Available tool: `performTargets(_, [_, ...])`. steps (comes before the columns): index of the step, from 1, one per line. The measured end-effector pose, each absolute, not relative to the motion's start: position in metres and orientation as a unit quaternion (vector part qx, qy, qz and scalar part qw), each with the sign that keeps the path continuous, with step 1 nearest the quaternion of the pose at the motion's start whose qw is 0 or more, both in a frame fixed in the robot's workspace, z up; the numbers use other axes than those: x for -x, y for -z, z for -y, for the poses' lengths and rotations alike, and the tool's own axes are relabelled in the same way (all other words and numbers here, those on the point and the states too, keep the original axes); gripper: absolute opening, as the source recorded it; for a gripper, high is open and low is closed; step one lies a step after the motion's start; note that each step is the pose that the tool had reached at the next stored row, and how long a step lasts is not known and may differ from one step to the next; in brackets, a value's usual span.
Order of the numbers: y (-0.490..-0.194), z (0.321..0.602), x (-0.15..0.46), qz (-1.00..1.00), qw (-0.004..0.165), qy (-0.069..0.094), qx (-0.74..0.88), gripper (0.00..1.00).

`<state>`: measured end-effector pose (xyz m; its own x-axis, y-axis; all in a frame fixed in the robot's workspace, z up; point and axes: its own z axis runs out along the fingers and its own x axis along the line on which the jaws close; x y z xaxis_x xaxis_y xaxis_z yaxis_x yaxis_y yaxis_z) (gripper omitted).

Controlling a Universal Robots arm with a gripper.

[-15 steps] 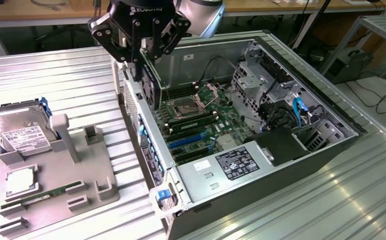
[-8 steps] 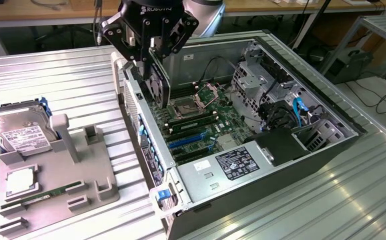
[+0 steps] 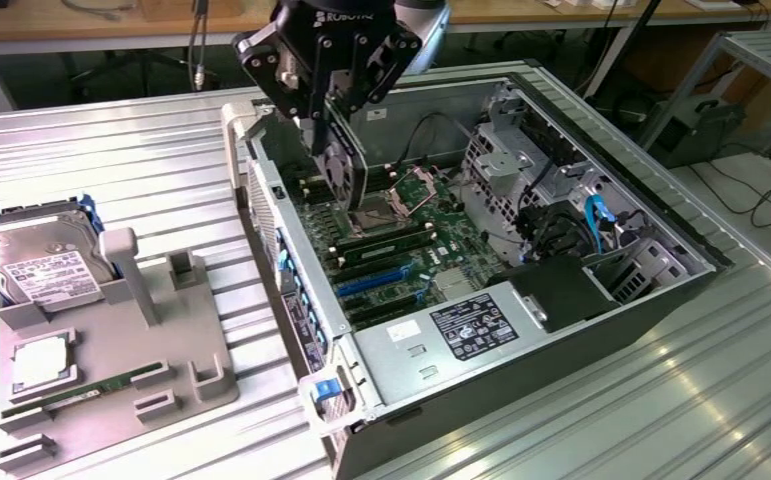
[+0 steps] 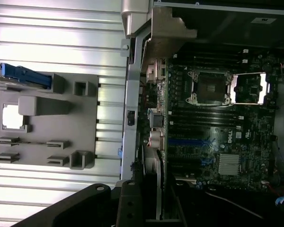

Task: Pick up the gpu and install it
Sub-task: 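Pick up the gpu and move the gpu toward the slot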

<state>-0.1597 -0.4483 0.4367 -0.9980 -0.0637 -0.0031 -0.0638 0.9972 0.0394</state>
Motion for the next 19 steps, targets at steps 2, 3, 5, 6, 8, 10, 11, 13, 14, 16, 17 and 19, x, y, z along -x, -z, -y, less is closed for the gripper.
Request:
performTargets(2, [-0.437,0.448,0.155,-0.999,0.001,-0.020,0.032,0.27])
performTargets(3, [-0.437,0.448,0.154,-0.999,0.001,-0.020,0.032,0.27])
performTargets(5, [-0.437,0.448,0.148,-0.999,0.001,-0.020,0.032,0.27])
performTargets(6, [-0.437,0.448,0.147,-0.999,0.001,-0.020,0.032,0.27])
performTargets(8, [-0.437,0.448,0.144,-0.999,0.001,-0.020,0.032,0.27])
performTargets(10, [-0.437,0.448,0.142,-0.999,0.001,-0.020,0.032,0.27])
performTargets(11, [-0.437,0.448,0.141,-0.999,0.001,-0.020,0.032,0.27])
performTargets(13, [-0.437,0.448,0.138,-0.999,0.001,-0.020,0.032,0.27])
performTargets(14, [-0.437,0.448,0.137,-0.999,0.001,-0.020,0.032,0.27])
performTargets(16, [-0.437,0.448,0.135,-0.999,0.001,-0.020,0.032,0.27])
performTargets(17, [-0.437,0.448,0.134,-0.999,0.001,-0.020,0.032,0.27])
performTargets(19, [-0.437,0.448,0.132,-0.999,0.001,-0.020,0.032,0.27])
